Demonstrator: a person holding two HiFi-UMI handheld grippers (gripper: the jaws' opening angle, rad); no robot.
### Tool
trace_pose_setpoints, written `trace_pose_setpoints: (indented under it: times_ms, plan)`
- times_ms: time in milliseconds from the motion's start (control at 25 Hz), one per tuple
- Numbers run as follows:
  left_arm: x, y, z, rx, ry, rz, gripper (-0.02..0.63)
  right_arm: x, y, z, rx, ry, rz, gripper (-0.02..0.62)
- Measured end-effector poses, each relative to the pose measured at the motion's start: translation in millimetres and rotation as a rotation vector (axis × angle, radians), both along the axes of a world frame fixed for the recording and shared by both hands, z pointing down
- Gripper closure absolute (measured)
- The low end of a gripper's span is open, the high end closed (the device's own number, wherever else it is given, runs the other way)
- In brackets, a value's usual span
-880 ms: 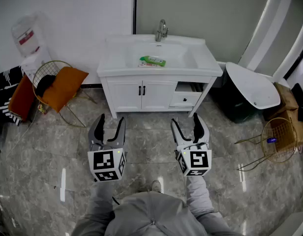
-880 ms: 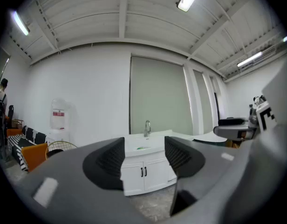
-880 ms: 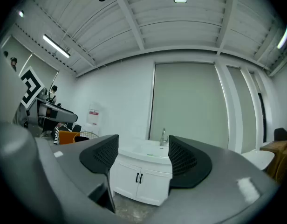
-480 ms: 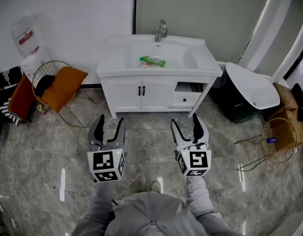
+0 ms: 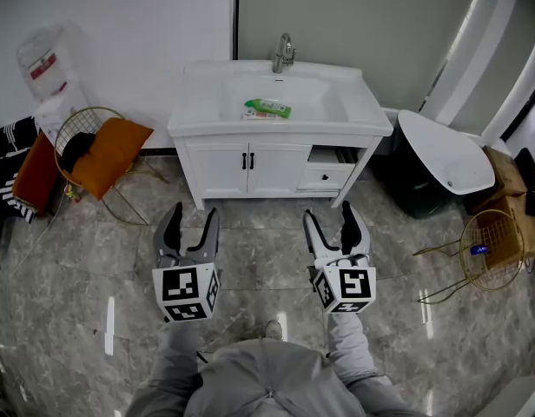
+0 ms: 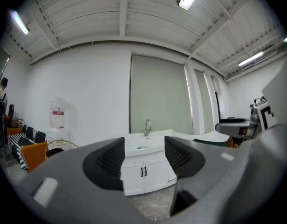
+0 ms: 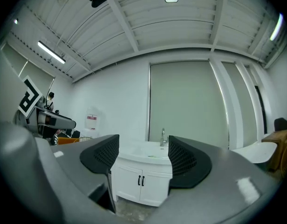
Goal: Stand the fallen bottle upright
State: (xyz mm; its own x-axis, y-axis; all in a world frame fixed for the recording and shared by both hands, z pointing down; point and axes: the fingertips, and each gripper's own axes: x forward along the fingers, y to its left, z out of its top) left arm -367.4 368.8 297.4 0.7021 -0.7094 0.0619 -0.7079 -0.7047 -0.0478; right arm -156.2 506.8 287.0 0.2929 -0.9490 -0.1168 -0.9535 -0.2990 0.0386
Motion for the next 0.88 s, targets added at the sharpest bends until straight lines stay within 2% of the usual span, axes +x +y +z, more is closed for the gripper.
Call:
trace_pose_setpoints:
  times_ms: [880]
  plan:
    - [91.7, -21.3, 5.2, 0.011, -0.040, -0.036, 0.310, 86.8, -24.3, 24.0, -0.040, -0.036, -0.077, 0.267]
